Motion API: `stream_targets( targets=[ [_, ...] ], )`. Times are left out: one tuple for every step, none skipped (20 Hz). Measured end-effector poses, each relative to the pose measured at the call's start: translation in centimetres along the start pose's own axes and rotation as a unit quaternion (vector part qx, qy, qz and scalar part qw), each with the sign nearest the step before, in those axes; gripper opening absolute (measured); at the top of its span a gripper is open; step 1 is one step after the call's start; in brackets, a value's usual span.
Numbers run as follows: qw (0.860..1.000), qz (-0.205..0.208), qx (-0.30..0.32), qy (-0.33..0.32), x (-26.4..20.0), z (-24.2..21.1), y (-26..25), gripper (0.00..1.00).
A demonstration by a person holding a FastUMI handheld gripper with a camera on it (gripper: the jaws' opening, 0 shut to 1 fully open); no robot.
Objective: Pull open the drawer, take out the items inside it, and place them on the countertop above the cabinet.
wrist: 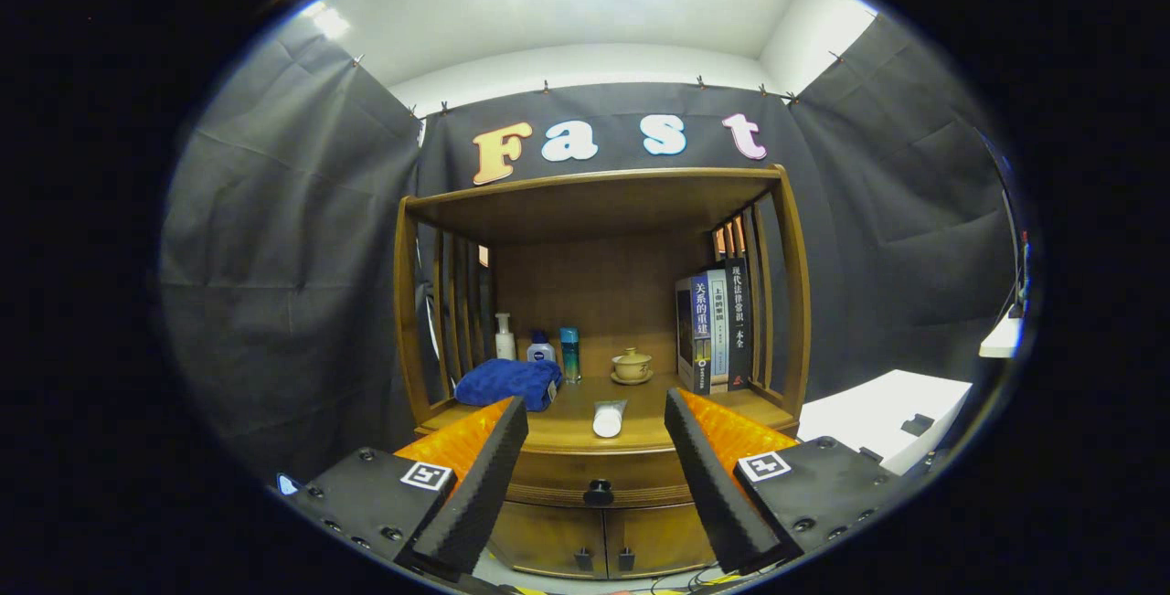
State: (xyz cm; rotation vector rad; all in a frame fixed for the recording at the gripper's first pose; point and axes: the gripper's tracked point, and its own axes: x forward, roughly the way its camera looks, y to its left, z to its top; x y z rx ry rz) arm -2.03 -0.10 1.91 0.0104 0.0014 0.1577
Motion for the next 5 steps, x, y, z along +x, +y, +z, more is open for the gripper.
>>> stream_targets(
  targets=[
    [1.000,0.002,0.000,0.001,0.02,0.03,0.12,0.99],
    [1.000,0.003,0.000,0.001,0.03,-0.08,0.26,0.99],
    [1.000,0.003,0.000,0.002,0.04,-0.20,0.40,0.99],
    [1.000,0.004,0.000,0.002,0.03,-0.23,0.53,0.99],
    [1.000,0.004,-0.001,0.002,0.05,-0.27,0.55,0.99]
  ],
)
